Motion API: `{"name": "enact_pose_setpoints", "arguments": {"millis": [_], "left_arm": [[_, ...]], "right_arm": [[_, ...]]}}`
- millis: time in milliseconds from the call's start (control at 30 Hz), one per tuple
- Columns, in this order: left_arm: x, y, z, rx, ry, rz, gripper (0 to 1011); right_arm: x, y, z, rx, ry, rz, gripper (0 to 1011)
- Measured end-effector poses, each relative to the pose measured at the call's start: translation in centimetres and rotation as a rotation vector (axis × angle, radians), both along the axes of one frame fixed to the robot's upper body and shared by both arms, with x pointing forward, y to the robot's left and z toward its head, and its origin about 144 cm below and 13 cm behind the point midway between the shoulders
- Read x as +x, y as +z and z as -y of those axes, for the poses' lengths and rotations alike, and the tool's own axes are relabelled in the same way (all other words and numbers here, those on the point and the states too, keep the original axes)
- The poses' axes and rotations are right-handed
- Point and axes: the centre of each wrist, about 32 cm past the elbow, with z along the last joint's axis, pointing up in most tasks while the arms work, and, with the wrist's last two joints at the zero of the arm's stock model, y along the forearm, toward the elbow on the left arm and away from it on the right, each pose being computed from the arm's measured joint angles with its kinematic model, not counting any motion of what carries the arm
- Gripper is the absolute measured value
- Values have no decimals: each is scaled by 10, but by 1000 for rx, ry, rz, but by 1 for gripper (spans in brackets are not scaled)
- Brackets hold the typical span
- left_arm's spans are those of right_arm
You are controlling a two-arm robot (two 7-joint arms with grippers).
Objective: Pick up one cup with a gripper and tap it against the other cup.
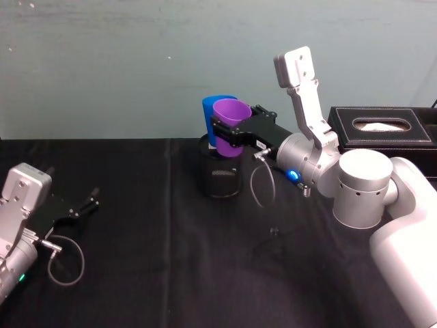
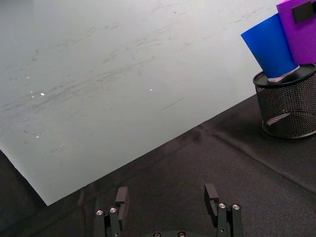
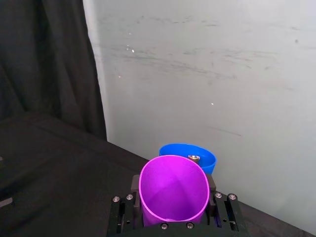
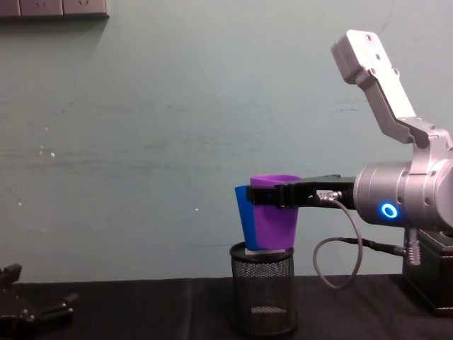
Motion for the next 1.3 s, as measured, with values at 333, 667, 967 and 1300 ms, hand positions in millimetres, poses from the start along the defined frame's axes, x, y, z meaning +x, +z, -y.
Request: {"name": "enact_pose_setpoints", "arguments": {"millis": [333, 667, 967, 1300], "left_arm": [[0, 0, 0, 0, 0, 0, 1000], [0, 0, 0, 0, 0, 0, 1000], [0, 0, 0, 0, 0, 0, 1000], [0, 0, 0, 0, 0, 0, 1000]], "right_arm": [[0, 0, 0, 0, -2, 0, 731], [-1, 0, 0, -1, -3, 0, 731], [-1, 0, -1, -1, -3, 0, 731], [-1, 0, -1, -1, -4, 0, 731]]}}
